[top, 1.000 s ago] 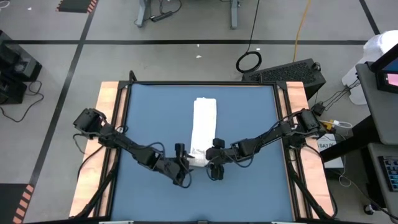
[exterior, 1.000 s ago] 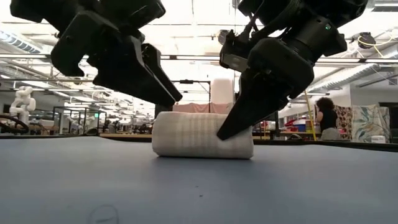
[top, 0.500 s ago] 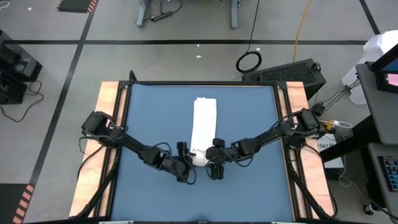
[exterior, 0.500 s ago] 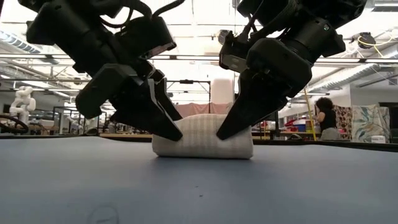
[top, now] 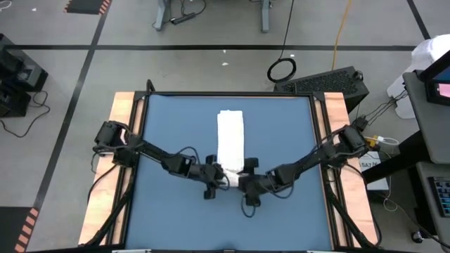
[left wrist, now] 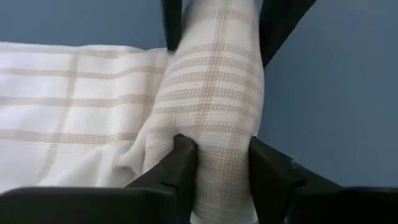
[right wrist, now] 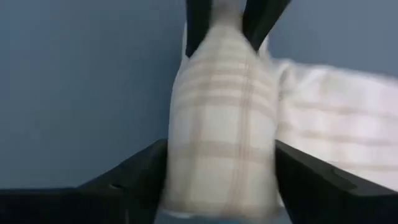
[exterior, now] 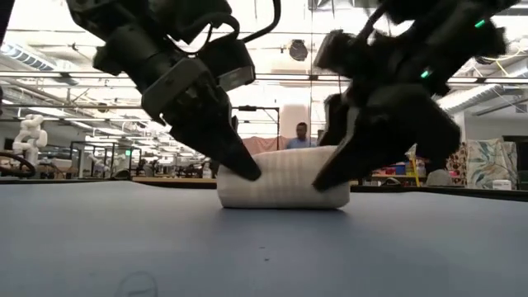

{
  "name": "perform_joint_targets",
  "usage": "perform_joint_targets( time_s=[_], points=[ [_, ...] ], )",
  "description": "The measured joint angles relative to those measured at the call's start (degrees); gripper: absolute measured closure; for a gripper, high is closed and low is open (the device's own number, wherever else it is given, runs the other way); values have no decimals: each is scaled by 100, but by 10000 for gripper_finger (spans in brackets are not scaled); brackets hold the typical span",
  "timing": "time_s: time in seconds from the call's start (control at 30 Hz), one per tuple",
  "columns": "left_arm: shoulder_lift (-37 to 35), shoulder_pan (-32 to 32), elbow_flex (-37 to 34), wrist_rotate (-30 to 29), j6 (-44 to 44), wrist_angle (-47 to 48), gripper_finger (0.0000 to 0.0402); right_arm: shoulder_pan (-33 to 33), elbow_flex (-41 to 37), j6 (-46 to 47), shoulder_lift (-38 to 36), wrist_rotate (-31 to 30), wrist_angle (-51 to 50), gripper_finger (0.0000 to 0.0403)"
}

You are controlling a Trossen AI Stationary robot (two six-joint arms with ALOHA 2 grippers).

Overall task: Roll towel into tight, uniform cylinder
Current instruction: Roll the white towel

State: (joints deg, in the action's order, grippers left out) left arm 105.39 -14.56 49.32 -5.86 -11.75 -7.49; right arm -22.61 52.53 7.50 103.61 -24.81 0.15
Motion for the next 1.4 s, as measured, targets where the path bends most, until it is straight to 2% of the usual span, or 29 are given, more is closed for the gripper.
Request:
perform_joint_targets(
  time_s=[0.2,0.33,0.5,0.7,0.9,1.1,1.23,1.4],
  points=[
    [-2,331,-4,811,-152,2,278,-739,17,-615,22,-1470,198,110],
    [-2,543,-7,1226,-261,-13,277,-984,20,-942,244,-1682,524,115],
    [-2,808,-9,1680,-486,-15,277,-938,39,-858,501,-1982,616,126],
    [-2,896,-13,1786,-608,-19,276,-902,42,-960,557,-2446,637,126],
    [-2,895,-20,1785,-597,-32,276,-703,42,-807,559,-2424,595,127],
    [-2,895,-20,1780,-603,-37,276,-413,46,-342,559,-1498,477,150],
    [0,895,-20,1772,-598,-47,276,-327,56,-54,563,-1341,350,176],
    [1,893,-31,1737,-579,-205,276,-184,70,295,553,-907,72,182]
  ],
)
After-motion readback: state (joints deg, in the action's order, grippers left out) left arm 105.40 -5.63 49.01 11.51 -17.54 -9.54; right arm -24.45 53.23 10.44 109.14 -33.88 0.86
